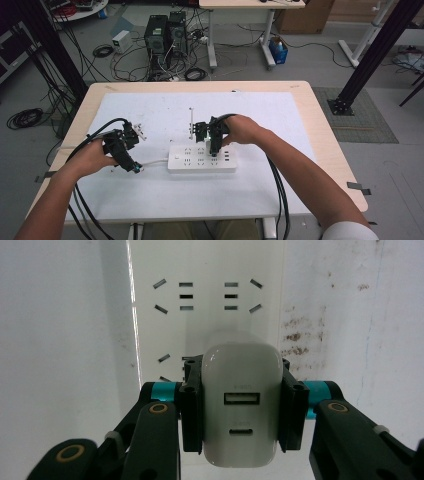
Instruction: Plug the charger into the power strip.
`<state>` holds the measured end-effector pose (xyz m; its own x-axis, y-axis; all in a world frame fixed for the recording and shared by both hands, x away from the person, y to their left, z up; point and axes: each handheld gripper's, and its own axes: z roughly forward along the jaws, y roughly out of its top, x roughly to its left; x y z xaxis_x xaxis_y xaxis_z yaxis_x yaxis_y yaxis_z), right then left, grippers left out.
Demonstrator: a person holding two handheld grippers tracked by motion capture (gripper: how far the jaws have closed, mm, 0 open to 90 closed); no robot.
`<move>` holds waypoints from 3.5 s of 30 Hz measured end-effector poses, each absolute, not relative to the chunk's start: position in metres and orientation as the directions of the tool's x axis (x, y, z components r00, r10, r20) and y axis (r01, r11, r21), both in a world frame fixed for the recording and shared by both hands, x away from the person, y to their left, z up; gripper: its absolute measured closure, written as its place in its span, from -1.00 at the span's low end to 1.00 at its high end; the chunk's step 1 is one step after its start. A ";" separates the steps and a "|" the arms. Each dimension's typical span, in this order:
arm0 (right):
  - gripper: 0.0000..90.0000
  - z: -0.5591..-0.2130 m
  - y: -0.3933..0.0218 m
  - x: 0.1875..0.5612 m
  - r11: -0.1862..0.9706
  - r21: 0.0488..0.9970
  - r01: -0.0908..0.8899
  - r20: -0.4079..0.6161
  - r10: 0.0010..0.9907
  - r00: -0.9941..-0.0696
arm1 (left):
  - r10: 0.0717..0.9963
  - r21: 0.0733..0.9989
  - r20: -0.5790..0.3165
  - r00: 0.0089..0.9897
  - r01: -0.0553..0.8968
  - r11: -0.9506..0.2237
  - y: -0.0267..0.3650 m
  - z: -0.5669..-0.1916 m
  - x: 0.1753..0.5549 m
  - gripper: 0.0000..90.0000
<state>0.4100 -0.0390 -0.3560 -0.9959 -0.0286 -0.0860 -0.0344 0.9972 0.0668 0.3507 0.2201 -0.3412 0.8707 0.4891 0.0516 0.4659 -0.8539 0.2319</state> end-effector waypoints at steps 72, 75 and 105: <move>-0.99 -0.306 -0.176 0.410 0.794 0.356 0.493 -0.005 0.530 -0.848 | 0.496 0.297 0.062 0.866 0.458 -0.838 0.225 -0.329 0.344 -0.53; -0.98 -0.304 -0.192 0.403 0.771 0.362 0.525 -0.022 0.570 -0.822 | 0.505 0.300 0.058 0.861 0.468 -0.831 0.225 -0.329 0.344 -0.53; -0.98 -0.303 -0.250 0.342 0.667 0.416 0.619 -0.076 0.703 -0.707 | 0.480 0.335 0.131 0.868 0.417 -0.845 0.211 -0.317 0.334 -0.53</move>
<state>0.3419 -0.2503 -0.3033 -0.7067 0.7035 -0.0759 0.6189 0.6666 0.4156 0.3345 0.2115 -0.3169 0.8678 0.4795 0.1305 0.4167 -0.8451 0.3348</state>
